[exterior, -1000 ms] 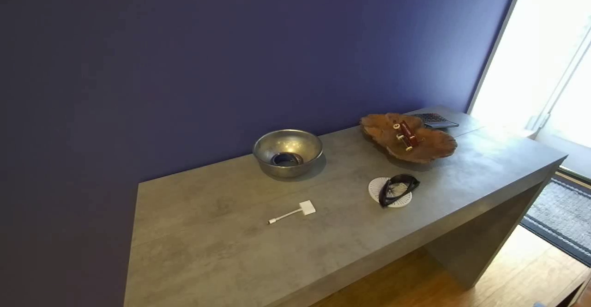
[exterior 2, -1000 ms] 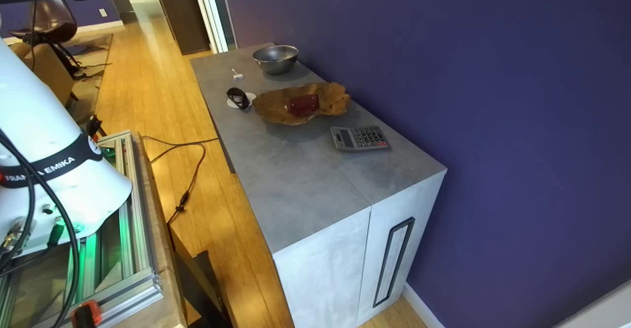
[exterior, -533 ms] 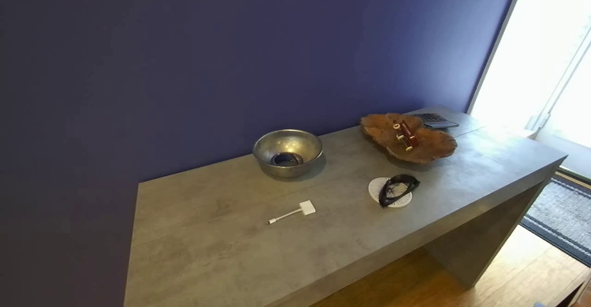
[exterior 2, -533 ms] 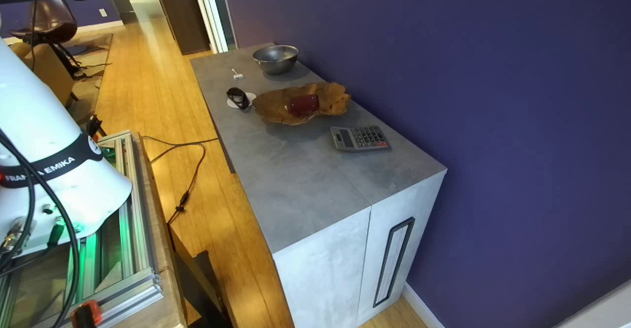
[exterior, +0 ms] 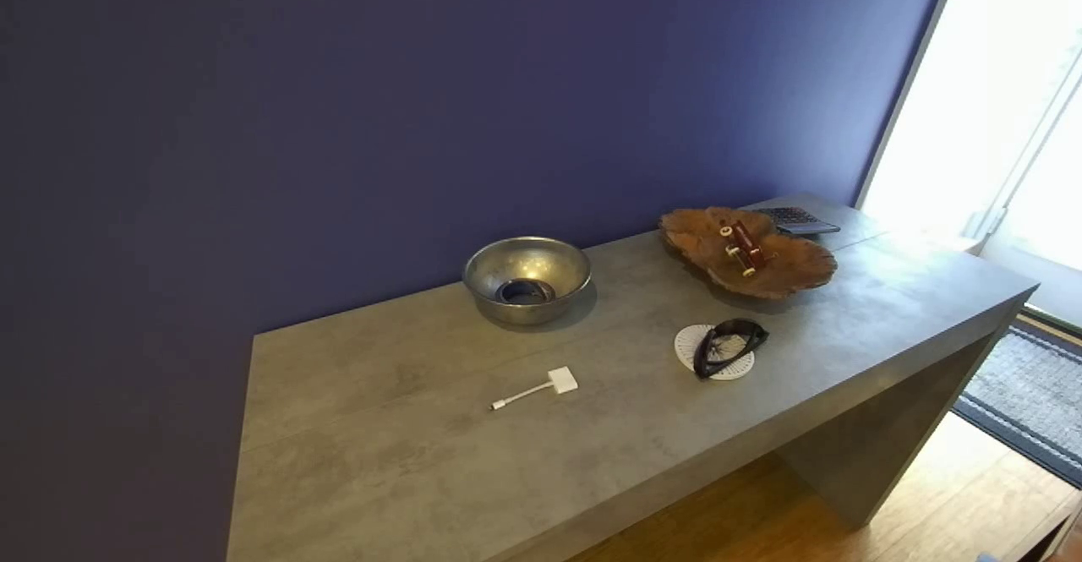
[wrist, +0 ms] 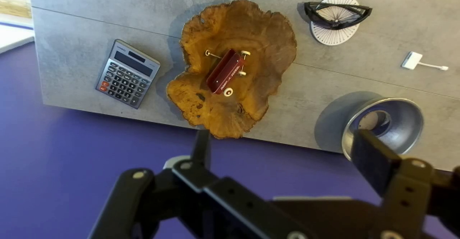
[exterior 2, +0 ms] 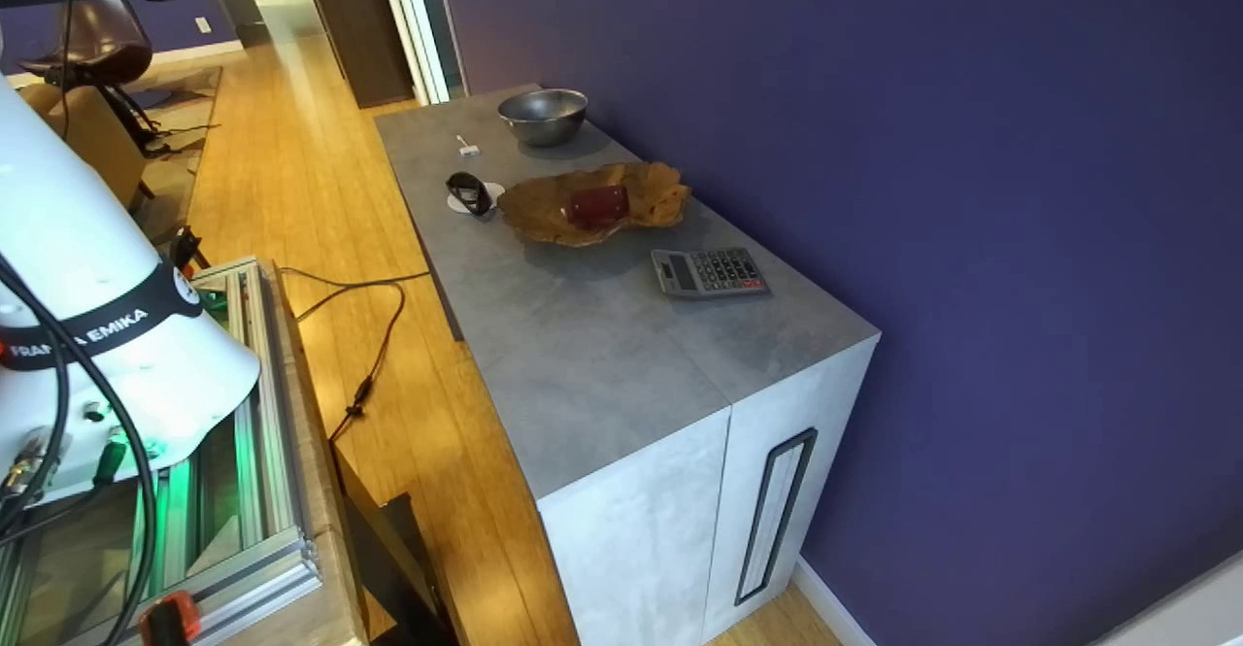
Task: Remove the blue tape from the silver bowl
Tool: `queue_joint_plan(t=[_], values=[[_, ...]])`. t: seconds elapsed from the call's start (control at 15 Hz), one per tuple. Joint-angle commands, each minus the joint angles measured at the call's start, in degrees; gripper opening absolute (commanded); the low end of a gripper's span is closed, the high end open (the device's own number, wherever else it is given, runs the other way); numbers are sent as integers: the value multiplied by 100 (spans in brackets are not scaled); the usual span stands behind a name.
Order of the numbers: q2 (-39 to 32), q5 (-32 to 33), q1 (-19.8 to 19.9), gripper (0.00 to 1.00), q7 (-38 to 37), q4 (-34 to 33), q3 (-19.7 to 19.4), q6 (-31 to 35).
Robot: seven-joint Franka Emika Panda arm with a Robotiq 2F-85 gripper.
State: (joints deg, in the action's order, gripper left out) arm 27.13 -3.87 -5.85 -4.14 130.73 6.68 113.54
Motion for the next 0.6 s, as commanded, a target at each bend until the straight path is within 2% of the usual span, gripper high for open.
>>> queue_joint_plan(t=[0.0,0.33,0.4,0.53], values=[[-352,-138,-150,100,150,-131,51,132],[-1491,-609,-977,100,493,-617,679,819],[-1779,-538,-1113,100,518,-781,852,981],[-2405,29,-1217,100,28,-1138,1245,1475]])
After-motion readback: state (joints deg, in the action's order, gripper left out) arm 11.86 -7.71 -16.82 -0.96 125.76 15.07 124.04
